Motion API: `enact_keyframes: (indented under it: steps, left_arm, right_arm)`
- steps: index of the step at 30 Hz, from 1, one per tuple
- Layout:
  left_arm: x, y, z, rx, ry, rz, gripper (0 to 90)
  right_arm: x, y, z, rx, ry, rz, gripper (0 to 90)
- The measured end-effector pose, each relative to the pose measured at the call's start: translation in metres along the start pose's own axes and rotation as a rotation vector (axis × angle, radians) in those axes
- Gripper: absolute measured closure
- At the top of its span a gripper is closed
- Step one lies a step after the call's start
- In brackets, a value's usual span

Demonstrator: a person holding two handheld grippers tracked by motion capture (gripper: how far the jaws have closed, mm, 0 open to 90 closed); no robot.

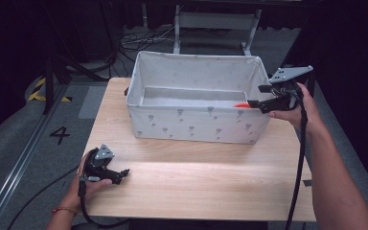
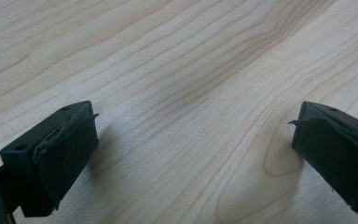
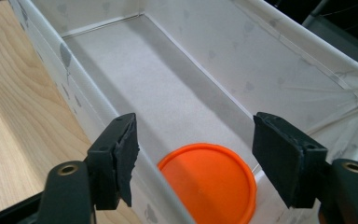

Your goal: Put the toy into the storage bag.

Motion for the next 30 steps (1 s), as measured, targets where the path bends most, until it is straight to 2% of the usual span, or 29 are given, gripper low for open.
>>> enact_keyframes:
  steps: [7, 18, 30]
  left_arm:
    - [0.000, 0.000, 0.000, -0.001, 0.000, 0.001, 0.6]
    - [0.000, 0.000, 0.000, 0.000, 0.001, 0.001, 0.6]
    - [0.000, 0.000, 0.000, -0.001, 0.000, 0.001, 0.6]
  right_arm:
    - [-0.013, -0.010, -0.002, 0.008, -0.049, 0.018, 31.2]
    - [-0.032, -0.035, -0.018, -0.025, -0.068, 0.016, 31.2]
    - [-0.056, -0.060, -0.021, -0.029, -0.113, 0.040, 32.0]
Point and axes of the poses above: each handheld gripper's, and its own axes: x roughly forward along the jaws, y roughly out of its top, z roughly to its right, the point moved 9 cm from there along x, roughly forward along the jaws, and after that the axes turned 11 degrees about -y, right-handed, at the moved point
